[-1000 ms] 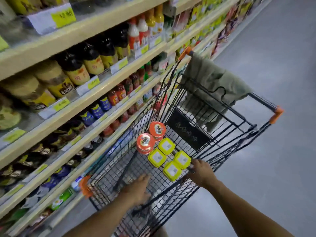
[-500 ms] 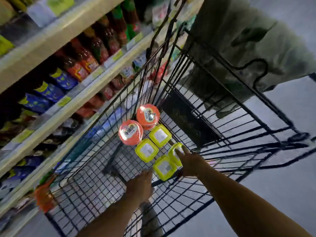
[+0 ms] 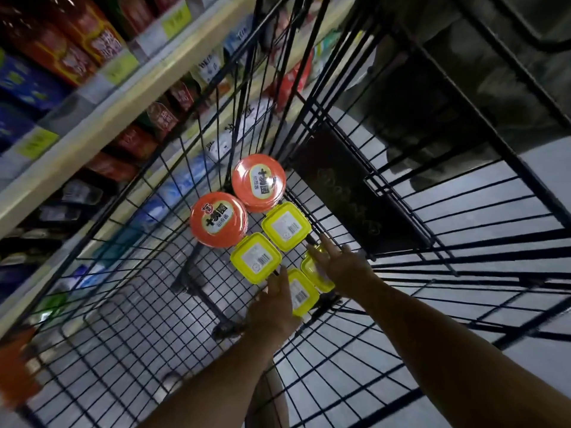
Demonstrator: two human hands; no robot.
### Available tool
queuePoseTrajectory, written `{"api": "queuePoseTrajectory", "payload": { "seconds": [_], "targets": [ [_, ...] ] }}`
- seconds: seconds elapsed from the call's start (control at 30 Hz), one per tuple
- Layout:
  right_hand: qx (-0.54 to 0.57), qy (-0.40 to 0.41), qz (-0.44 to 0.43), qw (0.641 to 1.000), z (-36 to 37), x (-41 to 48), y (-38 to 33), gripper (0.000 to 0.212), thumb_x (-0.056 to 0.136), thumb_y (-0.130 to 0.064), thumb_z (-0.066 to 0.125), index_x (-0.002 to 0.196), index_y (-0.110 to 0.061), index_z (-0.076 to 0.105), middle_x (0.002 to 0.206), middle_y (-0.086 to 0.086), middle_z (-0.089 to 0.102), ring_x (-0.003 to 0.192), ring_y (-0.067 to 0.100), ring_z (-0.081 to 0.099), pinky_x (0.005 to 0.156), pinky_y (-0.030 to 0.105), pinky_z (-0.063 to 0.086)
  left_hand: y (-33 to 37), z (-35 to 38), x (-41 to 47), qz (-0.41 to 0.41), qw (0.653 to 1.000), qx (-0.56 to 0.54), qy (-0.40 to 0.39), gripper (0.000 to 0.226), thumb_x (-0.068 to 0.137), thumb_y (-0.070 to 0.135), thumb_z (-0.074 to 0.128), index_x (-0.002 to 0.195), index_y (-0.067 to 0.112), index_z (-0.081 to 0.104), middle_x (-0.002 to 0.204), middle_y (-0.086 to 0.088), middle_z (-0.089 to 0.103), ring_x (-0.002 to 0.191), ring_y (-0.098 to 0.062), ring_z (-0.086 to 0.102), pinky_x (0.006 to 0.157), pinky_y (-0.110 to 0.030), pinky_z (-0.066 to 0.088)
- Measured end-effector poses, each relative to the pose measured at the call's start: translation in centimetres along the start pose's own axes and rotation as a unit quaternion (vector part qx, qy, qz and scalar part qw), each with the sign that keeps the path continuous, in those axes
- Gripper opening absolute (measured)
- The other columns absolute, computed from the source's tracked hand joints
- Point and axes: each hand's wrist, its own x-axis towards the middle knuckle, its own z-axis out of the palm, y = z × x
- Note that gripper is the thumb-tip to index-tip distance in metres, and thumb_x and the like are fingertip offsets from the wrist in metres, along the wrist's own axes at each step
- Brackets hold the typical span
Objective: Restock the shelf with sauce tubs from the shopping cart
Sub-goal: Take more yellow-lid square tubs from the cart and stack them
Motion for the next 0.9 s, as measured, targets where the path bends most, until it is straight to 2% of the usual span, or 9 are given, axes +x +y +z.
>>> {"api": "queuePoseTrajectory", "payload": {
  "seconds": [0.1, 0.23, 0.4, 0.5, 0.67, 0.73, 0.8, 0.83, 0.9],
  "targets": [
    [-0.058, 0.005, -0.005, 0.998, 0.9, 0.9, 0.1, 0.101, 0.098, -0.023, 0.059, 0.156, -0.031, -0.024, 0.166, 0.011, -0.021, 0.141, 0.043, 0.034, 0.088, 0.047, 0.052, 0.1, 0.7, 0.7, -0.016, 1.000, -0.011, 0.003, 0.131, 0.081, 0.057, 0.076, 0.156, 0.029, -0.028, 0.170, -0.009, -0.002, 0.143, -0.039, 0.036, 0.110, -0.054, 0.042],
    [-0.100, 0.004, -0.015, 0.995, 2.1, 2.1, 0.3, 0.106, 0.097, -0.028, 0.062, 0.153, -0.029, -0.027, 0.167, 0.016, -0.009, 0.139, 0.040, 0.036, 0.090, 0.045, 0.051, 0.2, 1.1, 0.8, -0.012, 0.999, -0.024, 0.029, 0.131, 0.079, 0.052, 0.080, 0.159, 0.025, -0.020, 0.166, -0.012, 0.008, 0.145, -0.038, 0.030, 0.107, -0.054, 0.044],
    [-0.103, 0.005, -0.042, 0.994, 0.4, 1.8, -0.2, 0.088, 0.098, -0.030, 0.059, 0.158, -0.022, -0.005, 0.161, 0.019, 0.011, 0.129, 0.038, 0.048, 0.088, 0.044, 0.050, -1.1, 1.0, 0.2, -0.007, 0.999, -0.031, 0.022, 0.126, 0.077, 0.046, 0.080, 0.160, 0.022, -0.012, 0.162, -0.016, 0.012, 0.146, -0.037, 0.026, 0.107, -0.050, 0.045],
    [-0.089, 0.009, -0.018, 0.996, 0.4, 1.1, -1.2, 0.102, 0.080, -0.030, 0.078, 0.153, -0.015, 0.008, 0.153, 0.015, 0.026, 0.113, 0.035, 0.059, 0.081, 0.044, 0.056, -2.6, 0.7, -0.9, 0.000, 0.999, -0.030, 0.014, 0.128, 0.073, 0.043, 0.084, 0.159, 0.026, -0.010, 0.162, -0.014, 0.011, 0.146, -0.037, 0.027, 0.109, -0.047, 0.044],
    [-0.031, 0.031, 0.008, 0.999, -0.1, -1.0, -2.4, 0.093, 0.082, -0.040, 0.073, 0.149, -0.013, 0.015, 0.139, 0.010, 0.041, 0.118, 0.035, 0.058, 0.085, 0.048, 0.051, -4.9, -0.7, -3.7, 0.034, 0.999, -0.021, 0.037, 0.130, 0.071, 0.043, 0.087, 0.160, 0.025, -0.007, 0.159, -0.015, 0.018, 0.140, -0.033, 0.034, 0.104, -0.043, 0.049],
    [-0.002, 0.076, 0.016, 0.997, -0.3, -2.4, -2.7, 0.084, 0.075, -0.047, 0.076, 0.137, -0.011, 0.034, 0.118, 0.010, 0.054, 0.091, 0.030, 0.068, 0.072, 0.043, 0.056, -5.8, -1.6, -5.0, 0.047, 0.997, -0.026, 0.047, 0.130, 0.070, 0.044, 0.087, 0.160, 0.025, -0.005, 0.154, -0.012, 0.023, 0.135, -0.030, 0.038, 0.099, -0.040, 0.051],
    [0.032, 0.080, 0.045, 0.995, -0.2, -4.4, -3.0, 0.086, 0.062, -0.060, 0.079, 0.124, -0.007, 0.052, 0.098, 0.011, 0.060, 0.059, 0.025, 0.065, 0.049, 0.040, 0.057, -6.9, -2.7, -6.6, 0.057, 0.996, -0.046, 0.056, 0.129, 0.070, 0.044, 0.086, 0.160, 0.027, -0.004, 0.151, -0.010, 0.025, 0.130, -0.028, 0.044, 0.095, -0.037, 0.051],
    [0.053, 0.071, 0.053, 0.995, -0.2, -5.2, -3.1, 0.096, 0.059, -0.070, 0.075, 0.126, -0.005, 0.052, 0.100, 0.013, 0.061, 0.060, 0.026, 0.066, 0.047, 0.041, 0.057, -7.4, -3.3, -7.4, 0.059, 0.995, -0.060, 0.060, 0.128, 0.069, 0.044, 0.086, 0.160, 0.028, -0.004, 0.151, -0.009, 0.025, 0.128, -0.028, 0.046, 0.094, -0.036, 0.051],
    [0.130, 0.053, 0.057, 0.988, -1.8, -7.0, -3.8, 0.114, 0.060, -0.078, 0.065, 0.142, -0.005, 0.038, 0.124, 0.016, 0.050, 0.092, 0.032, 0.067, 0.065, 0.046, 0.061, -8.5, -4.8, -9.3, 0.058, 0.991, -0.096, 0.068, 0.129, 0.068, 0.043, 0.086, 0.161, 0.028, -0.003, 0.151, -0.008, 0.023, 0.128, -0.027, 0.047, 0.092, -0.033, 0.050]
  ]
}}
